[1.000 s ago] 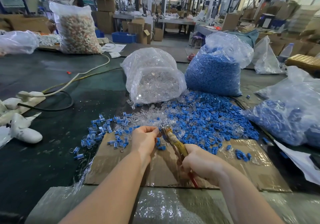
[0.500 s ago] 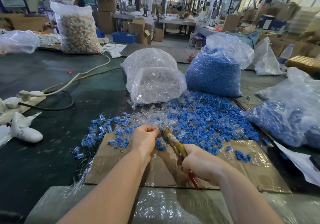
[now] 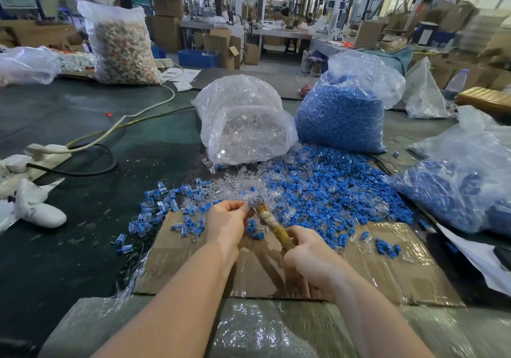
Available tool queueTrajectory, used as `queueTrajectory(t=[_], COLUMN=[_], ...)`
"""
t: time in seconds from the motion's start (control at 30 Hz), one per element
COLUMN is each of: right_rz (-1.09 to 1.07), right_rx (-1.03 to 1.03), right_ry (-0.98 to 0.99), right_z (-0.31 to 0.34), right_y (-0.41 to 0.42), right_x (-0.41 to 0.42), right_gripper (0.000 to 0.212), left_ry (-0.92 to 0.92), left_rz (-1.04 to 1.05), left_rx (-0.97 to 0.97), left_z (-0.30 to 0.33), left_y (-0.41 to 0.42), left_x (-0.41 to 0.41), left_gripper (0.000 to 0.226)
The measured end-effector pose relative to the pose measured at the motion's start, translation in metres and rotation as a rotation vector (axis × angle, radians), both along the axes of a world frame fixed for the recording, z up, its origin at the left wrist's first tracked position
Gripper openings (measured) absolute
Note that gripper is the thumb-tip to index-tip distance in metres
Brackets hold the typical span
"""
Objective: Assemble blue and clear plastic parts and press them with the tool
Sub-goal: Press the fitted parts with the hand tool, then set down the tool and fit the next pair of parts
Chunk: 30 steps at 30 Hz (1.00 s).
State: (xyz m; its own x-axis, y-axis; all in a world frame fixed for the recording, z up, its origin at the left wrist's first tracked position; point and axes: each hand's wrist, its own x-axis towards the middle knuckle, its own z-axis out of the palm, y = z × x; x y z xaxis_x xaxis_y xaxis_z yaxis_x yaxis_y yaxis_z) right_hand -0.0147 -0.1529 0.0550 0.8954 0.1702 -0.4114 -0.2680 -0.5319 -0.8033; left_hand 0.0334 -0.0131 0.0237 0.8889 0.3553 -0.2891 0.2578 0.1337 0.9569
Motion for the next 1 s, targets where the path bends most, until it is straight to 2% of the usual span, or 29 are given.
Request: queueTrajectory(t=[0.17, 0.33, 0.47, 0.6, 0.73, 0.9, 1.0], right_rz=[-0.105, -0.170, -0.311, -0.349, -0.346, -0.294, -0.291], right_rx=[0.275, -0.074, -0.510, -0.795, -0.914, -0.995, -1.030], right_ry=[0.136, -0.257, -0.425, -0.413, -0.419, -0.395, -0.389], right_z=[0.000, -0.015, -0.026, -0.037, -0.049, -0.052, -0.048], right_y=[0.000, 0.000, -0.019, -0.038, -0.048, -0.050, -0.044], right_x=[-0.004, 0.006, 0.020, 0.029, 0.032, 0.035, 0.033], right_gripper=[0.038, 0.029, 0.046, 0.072, 0.073, 0.075, 0.072], left_ry=[-0.040, -0.059, -0.115, -0.147, -0.099, -0.024, -0.054], left_rz=[0.022, 0.067, 0.138, 0.165, 0.188, 0.148, 0.130], left_rx=[-0.019, 0.116, 0.394, 0.720, 1.020, 1.118, 1.148], left_z=[0.001, -0.004, -0.014, -0.022, -0.026, -0.032, -0.034], left_y=[-0.001, 0.006, 0.019, 0.035, 0.046, 0.045, 0.037], left_x=[0.002, -0.001, -0.003, -0.007, -0.012, -0.013, -0.014], left_gripper=[0.010, 0.006, 0.010, 0.023, 0.024, 0.028, 0.031])
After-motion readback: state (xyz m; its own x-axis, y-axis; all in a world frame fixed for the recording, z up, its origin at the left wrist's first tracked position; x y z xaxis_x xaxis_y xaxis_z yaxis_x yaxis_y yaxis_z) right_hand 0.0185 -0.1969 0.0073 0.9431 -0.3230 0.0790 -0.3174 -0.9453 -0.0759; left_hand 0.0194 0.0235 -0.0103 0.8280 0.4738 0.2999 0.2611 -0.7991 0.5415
